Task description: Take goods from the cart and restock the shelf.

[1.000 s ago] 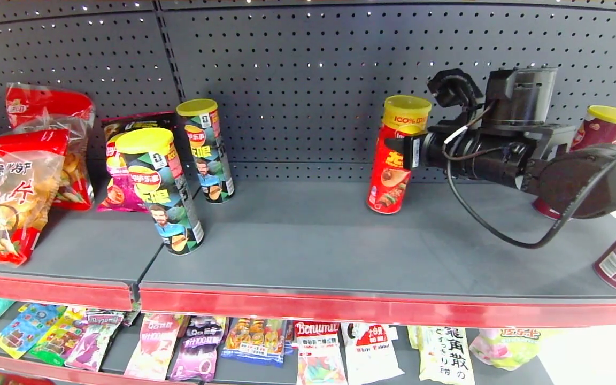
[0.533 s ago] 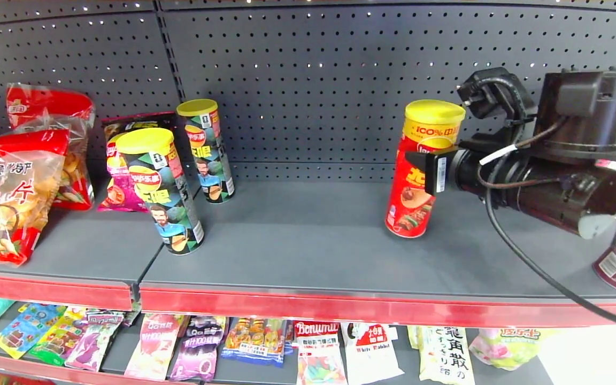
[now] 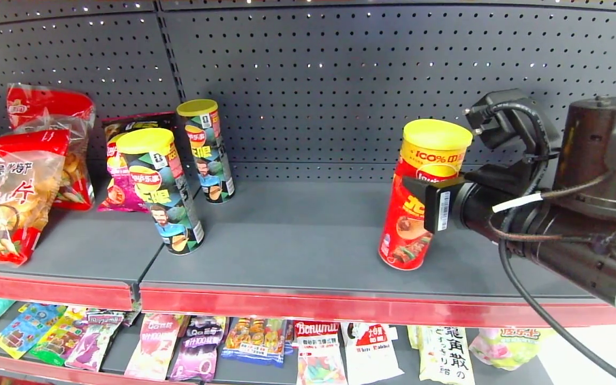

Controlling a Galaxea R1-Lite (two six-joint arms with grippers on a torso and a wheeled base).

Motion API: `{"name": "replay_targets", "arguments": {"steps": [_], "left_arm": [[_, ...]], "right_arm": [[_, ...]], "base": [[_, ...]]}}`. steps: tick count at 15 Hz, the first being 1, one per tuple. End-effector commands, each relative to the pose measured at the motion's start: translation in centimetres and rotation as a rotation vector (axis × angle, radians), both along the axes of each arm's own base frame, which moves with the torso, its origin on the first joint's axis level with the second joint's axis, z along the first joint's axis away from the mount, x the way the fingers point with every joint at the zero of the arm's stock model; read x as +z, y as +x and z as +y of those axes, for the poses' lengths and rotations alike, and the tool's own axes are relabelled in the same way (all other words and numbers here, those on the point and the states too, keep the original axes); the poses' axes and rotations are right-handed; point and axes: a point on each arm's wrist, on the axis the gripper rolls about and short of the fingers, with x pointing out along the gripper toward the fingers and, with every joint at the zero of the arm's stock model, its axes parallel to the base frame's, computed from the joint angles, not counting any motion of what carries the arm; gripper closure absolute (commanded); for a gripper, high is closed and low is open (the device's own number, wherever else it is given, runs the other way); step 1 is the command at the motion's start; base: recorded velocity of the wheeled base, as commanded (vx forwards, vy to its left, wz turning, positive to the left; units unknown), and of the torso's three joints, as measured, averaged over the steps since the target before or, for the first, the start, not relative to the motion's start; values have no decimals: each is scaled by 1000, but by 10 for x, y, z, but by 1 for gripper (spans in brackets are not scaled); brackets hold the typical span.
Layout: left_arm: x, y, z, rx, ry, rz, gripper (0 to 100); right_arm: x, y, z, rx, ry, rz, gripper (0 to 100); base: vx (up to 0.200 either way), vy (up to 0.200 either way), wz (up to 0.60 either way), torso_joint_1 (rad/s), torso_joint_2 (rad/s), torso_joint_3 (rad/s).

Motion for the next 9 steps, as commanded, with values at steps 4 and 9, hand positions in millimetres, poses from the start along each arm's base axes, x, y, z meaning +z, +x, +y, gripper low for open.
{"name": "replay_targets", "arguments": {"steps": [4,9], "left_arm": [[-1,-1,0,1,0,-1,100],[-1,-1,0,2,0,-3,100]], "right_arm": [[-12,-3,8,27,-9,36,100],[-22,0,13,29,-7,27,100]], "base": [[0,0,0,0,0,0],[0,0,0,0,0,0]]}}
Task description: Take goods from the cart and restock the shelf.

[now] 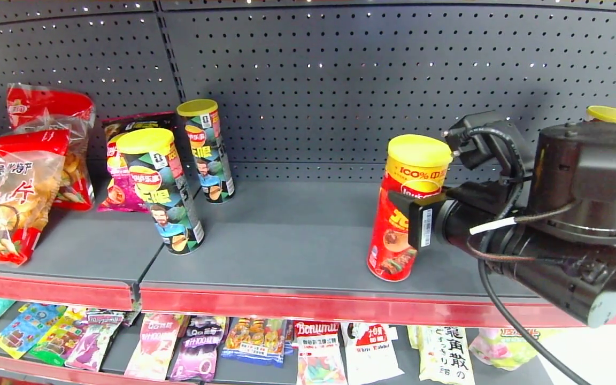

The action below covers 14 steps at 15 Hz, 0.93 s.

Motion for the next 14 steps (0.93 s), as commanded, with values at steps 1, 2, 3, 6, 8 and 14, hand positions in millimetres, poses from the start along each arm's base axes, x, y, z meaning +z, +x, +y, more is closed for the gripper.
{"name": "replay_targets", "arguments": {"steps": [1,2,3,6,8,14], "left_arm": [[0,0,0,1,0,-1,100],[0,0,0,1,0,-1,100],[0,0,0,0,0,-1,100],[0,0,0,1,0,-1,100],[0,0,0,0,0,-1,100],[0,0,0,0,0,-1,100]], "right_arm": [[-4,-2,1,6,-12,9,100],[-4,-6,2,11,-14,9,100],[-6,-10,0,-2,-22,9,100],[-10,-18,1,14,-33,17,100],[-7,-18,0,15,-25,8,100],[-9,-22,4,35,-38,10,100]], "base": [[0,0,0,0,0,0],[0,0,0,0,0,0],[0,0,0,0,0,0],[0,0,0,0,0,0],[0,0,0,0,0,0],[0,0,0,0,0,0]]}}
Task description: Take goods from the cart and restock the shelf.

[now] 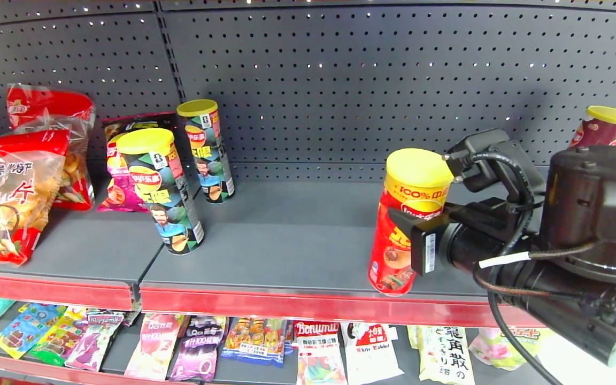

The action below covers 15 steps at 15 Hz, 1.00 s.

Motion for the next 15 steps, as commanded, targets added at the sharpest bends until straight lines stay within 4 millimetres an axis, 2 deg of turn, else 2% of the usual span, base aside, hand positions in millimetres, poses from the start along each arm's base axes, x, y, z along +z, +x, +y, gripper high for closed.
{"name": "replay_targets", "arguments": {"steps": [1,5,6,12,15], "left_arm": [[0,0,0,1,0,1,100],[0,0,0,1,0,3,100],[0,0,0,-1,0,3,100],[-1,1,0,-1,-1,5,100],[-1,2,0,-5,0,14,100]], "right_arm": [[-1,-1,1,4,-4,3,100],[-1,-1,1,4,2,5,100],[-3,-1,0,3,0,8,0],[-1,-6,-5,7,7,3,0],[1,-23,-23,14,19,-7,0]], "base": [[0,0,0,0,0,0],[0,0,0,0,0,0],[0,0,0,0,0,0],[0,0,0,0,0,0],[0,0,0,0,0,0]]}}
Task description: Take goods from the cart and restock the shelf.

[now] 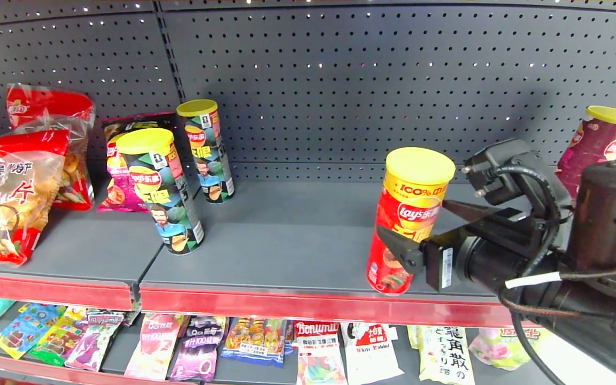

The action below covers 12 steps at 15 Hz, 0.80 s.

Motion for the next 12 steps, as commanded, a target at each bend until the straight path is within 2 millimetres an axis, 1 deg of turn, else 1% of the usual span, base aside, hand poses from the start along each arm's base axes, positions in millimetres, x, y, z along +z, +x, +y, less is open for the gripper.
{"name": "replay_targets", "arguments": {"steps": [1,2,3,4,5,7,9,10,11,12], "left_arm": [[0,2,0,-2,2,8,100],[0,2,0,-3,2,11,100],[0,3,0,-3,2,14,100],[0,4,-1,-3,3,20,100],[1,5,-1,-3,4,23,100],[2,8,-1,-3,6,32,100],[4,11,-2,-7,9,42,100],[6,13,-2,-11,12,47,100],[8,15,-2,-16,12,54,100],[10,17,-3,-30,13,60,100]], "right_arm": [[4,-16,-18,6,25,-17,0],[5,-24,-27,12,36,-26,0],[6,-30,-32,20,45,-34,0],[12,-47,-48,43,76,-65,0],[13,-55,-57,57,82,-83,0],[14,-82,-94,92,38,-162,0],[9,-112,-135,86,-6,-135,0],[6,-132,-161,88,-27,-117,0],[2,-145,-178,74,-48,-104,0],[-1,-164,-202,12,-54,-106,0]], "base": [[0,0,0,0,0,0],[0,0,0,0,0,0],[0,0,0,0,0,0],[0,0,0,0,0,0],[0,0,0,0,0,0],[0,0,0,0,0,0],[0,0,0,0,0,0],[0,0,0,0,0,0],[0,0,0,0,0,0],[0,0,0,0,0,0]]}}
